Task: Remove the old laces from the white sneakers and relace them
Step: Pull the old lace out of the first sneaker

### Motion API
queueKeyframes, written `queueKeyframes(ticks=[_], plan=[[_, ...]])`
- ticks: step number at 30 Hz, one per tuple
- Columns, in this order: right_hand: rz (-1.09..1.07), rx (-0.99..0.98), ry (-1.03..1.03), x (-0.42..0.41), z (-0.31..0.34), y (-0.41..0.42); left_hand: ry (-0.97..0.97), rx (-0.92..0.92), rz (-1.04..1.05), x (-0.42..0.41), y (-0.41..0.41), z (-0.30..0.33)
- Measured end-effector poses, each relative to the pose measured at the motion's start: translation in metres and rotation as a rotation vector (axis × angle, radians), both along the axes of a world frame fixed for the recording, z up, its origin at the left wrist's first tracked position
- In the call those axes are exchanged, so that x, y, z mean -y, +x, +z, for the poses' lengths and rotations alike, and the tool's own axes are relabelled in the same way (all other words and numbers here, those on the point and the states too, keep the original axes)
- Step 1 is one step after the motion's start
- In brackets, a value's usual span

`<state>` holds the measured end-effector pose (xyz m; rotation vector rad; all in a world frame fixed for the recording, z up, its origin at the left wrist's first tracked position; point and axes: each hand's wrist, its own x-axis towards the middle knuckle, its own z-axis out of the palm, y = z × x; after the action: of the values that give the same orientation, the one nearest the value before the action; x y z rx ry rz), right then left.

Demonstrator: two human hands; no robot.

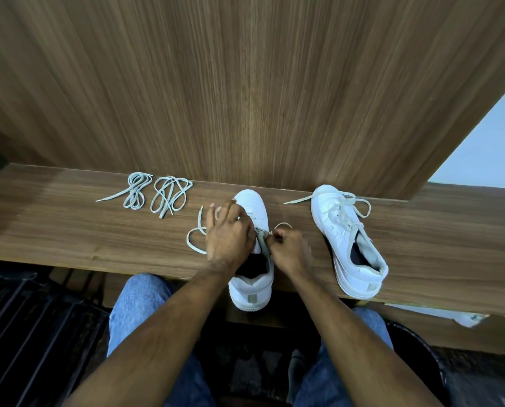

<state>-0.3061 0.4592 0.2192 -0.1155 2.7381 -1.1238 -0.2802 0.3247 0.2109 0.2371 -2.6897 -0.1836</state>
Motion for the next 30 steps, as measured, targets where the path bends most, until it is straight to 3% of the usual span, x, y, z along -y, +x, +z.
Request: queueKeyframes(ticks=[2,3,5,6,7,9,14,16,18,21,23,28,30], plan=[[0.0,0.009,-0.009,0.0,-0.001,-0.001,0.124,-0.108,0.085,0.011,-0.003,0.006],[-0.003,0.016,-0.009,0.0,-0.001,-0.001,0.312,-0.182,0.177,0.017,-0.004,0.014],[-0.008,0.018,-0.003,0.0,-0.002,0.0,0.874,-0.432,0.34,0.03,-0.008,0.032],[-0.01,0.014,-0.003,0.0,-0.002,0.0,1.054,-0.542,0.39,0.036,-0.009,0.038],[-0.012,0.012,-0.001,0.0,-0.003,0.0,1.096,-0.583,0.415,0.037,-0.009,0.042],[-0.015,0.023,-0.003,0.0,-0.003,-0.001,0.916,-0.467,0.37,0.034,-0.007,0.04],[0.001,0.019,-0.002,0.0,-0.002,0.0,0.336,0.091,0.115,0.009,0.006,0.012],[0.001,0.012,0.002,0.0,-0.002,0.0,0.189,0.231,0.047,0.001,0.007,0.003],[-0.003,0.013,0.004,0.001,-0.002,-0.001,0.125,0.221,0.032,-0.002,0.006,0.001],[-0.008,0.018,0.01,-0.001,-0.002,-0.001,0.017,0.059,-0.024,0.0,0.001,0.005],[-0.009,0.014,0.007,-0.001,-0.001,0.0,0.137,-0.08,0.048,0.011,-0.002,0.012],[-0.019,0.007,0.001,0.0,-0.001,0.0,0.774,-0.47,0.395,0.049,-0.018,0.052],[-0.024,0.01,0.002,0.0,-0.002,0.0,0.867,-0.481,0.443,0.061,-0.023,0.061]])
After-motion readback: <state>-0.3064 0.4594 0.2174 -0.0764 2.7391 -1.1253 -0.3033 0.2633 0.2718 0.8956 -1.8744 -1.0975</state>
